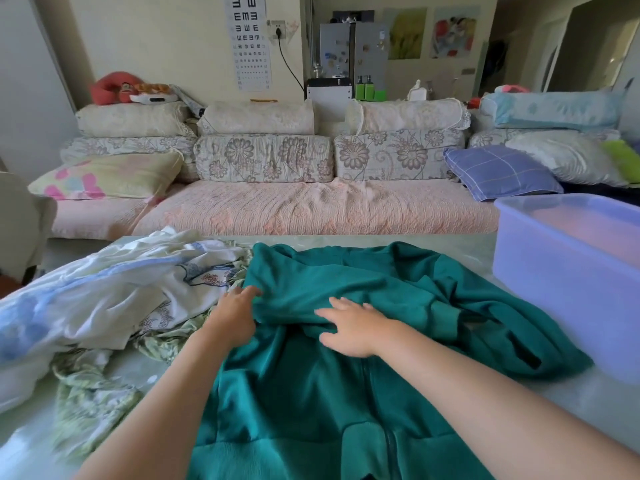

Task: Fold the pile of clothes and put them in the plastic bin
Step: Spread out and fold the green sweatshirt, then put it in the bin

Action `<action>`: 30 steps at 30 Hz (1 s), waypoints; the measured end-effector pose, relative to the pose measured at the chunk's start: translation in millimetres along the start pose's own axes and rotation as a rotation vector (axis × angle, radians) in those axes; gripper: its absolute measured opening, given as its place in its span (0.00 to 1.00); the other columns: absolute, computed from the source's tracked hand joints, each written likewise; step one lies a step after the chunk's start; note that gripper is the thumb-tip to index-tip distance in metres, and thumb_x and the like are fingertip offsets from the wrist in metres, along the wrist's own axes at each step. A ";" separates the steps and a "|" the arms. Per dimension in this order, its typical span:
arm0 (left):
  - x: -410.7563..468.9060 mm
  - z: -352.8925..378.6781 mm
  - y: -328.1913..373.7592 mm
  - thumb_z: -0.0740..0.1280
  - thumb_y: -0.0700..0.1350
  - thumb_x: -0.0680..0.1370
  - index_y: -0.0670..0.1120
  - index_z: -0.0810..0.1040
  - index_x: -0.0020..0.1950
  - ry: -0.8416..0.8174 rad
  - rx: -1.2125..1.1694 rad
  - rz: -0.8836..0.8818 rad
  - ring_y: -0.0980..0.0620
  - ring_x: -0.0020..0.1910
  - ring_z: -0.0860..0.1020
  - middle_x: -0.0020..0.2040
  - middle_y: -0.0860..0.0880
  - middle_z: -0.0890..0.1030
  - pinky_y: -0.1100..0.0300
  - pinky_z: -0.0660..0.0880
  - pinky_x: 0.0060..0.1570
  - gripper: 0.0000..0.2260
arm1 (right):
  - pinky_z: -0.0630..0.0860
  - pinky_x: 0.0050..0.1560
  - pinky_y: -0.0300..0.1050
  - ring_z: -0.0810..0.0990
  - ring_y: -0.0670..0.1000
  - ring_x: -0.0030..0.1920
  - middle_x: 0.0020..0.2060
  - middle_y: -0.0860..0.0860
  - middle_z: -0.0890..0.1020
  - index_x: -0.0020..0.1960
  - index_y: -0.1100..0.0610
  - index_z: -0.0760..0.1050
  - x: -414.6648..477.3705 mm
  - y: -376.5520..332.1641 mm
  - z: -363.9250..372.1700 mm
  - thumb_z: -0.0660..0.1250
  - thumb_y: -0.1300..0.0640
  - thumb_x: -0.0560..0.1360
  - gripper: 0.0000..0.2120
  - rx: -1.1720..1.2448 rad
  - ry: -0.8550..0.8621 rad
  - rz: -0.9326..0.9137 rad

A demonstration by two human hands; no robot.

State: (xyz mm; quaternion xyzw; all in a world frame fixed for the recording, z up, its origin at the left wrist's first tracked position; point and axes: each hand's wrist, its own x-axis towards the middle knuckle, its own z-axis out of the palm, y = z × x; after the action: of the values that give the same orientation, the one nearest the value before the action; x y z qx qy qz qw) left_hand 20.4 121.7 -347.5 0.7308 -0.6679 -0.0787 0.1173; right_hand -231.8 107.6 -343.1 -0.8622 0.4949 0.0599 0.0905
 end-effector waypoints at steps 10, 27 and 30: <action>-67.8 -10.4 -41.1 0.62 0.49 0.80 0.41 0.77 0.60 -0.162 0.149 -0.270 0.43 0.56 0.77 0.59 0.42 0.79 0.57 0.73 0.51 0.15 | 0.48 0.79 0.55 0.44 0.54 0.80 0.81 0.54 0.45 0.81 0.49 0.49 -12.4 -85.6 12.4 0.62 0.48 0.78 0.36 -0.029 0.057 -0.184; -83.1 -48.7 -48.2 0.58 0.38 0.76 0.43 0.75 0.52 -0.061 0.051 -0.366 0.47 0.41 0.77 0.42 0.48 0.76 0.55 0.74 0.39 0.09 | 0.57 0.73 0.53 0.60 0.53 0.75 0.75 0.50 0.62 0.74 0.46 0.65 -19.0 -79.7 17.9 0.65 0.44 0.73 0.30 -0.002 0.125 -0.179; -67.1 -38.5 -31.4 0.58 0.36 0.76 0.49 0.79 0.53 0.062 -0.035 -0.195 0.45 0.47 0.78 0.53 0.46 0.78 0.51 0.79 0.49 0.14 | 0.62 0.70 0.51 0.65 0.53 0.70 0.69 0.49 0.66 0.71 0.48 0.67 -8.6 -78.6 17.0 0.64 0.48 0.75 0.24 0.029 0.330 -0.166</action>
State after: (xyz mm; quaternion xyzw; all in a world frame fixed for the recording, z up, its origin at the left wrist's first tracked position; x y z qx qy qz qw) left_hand 54.5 193.4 -322.0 0.7923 -0.5880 -0.0790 0.1424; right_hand -168.4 157.3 -350.5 -0.8967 0.4311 -0.0973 0.0252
